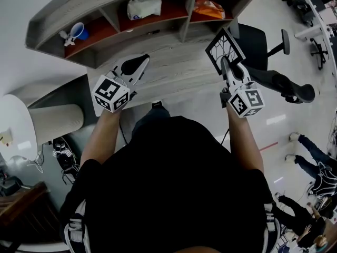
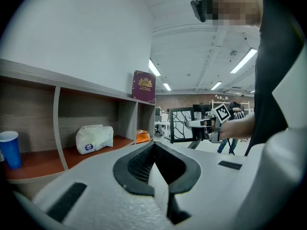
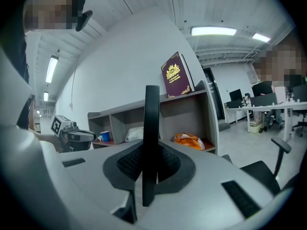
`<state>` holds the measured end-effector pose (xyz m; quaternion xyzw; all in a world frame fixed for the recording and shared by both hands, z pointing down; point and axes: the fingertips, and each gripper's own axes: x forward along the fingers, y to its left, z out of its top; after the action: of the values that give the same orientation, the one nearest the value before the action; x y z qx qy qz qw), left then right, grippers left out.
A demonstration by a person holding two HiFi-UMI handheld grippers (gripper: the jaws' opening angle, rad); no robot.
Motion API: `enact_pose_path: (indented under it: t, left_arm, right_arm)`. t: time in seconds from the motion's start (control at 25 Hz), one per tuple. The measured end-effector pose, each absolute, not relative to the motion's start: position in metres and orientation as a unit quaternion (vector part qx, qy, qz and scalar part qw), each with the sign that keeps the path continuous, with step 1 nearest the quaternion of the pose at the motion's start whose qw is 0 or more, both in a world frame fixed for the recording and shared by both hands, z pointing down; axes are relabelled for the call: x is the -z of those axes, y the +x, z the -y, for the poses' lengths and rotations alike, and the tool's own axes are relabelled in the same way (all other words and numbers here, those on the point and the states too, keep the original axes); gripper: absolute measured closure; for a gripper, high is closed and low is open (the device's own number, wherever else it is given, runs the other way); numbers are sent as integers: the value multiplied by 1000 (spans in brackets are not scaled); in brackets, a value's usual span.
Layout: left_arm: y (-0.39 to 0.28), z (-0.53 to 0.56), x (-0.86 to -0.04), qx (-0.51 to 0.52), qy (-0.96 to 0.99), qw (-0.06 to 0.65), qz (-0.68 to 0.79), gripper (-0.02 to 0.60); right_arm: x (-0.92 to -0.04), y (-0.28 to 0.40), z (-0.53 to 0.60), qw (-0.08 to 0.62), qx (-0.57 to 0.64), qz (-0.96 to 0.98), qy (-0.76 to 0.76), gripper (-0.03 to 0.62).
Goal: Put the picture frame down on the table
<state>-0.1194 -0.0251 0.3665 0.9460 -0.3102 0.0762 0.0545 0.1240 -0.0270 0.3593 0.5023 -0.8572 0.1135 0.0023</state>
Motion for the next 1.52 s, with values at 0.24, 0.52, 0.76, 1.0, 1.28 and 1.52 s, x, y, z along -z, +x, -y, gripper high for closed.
enact_pose_path:
  t: [0.24, 0.52, 0.76, 1.0, 1.28, 1.52]
  left_arm:
    - [-116, 50, -372, -82, 951, 56, 293, 565]
    - [-113, 76, -369, -83, 959, 54, 266, 565]
    - [-127, 100, -365, -86, 961, 52, 256, 565]
    - [-136, 114, -360, -85, 966, 51, 238, 565]
    - [-139, 123, -362, -88, 972, 49, 211, 565]
    - [-144, 124, -368, -99, 978, 33, 183, 565]
  right_arm:
    - [-366, 126, 50, 0, -122, 848, 516, 560]
    - [-369, 113, 69, 8, -131, 842, 523, 560]
    - [-363, 95, 84, 13, -135, 837, 530, 560]
    - [-356, 76, 94, 18, -134, 835, 534, 560]
    - [-354, 61, 108, 16, -132, 828, 544, 560]
    - [-357, 48, 114, 16, -132, 823, 552, 560]
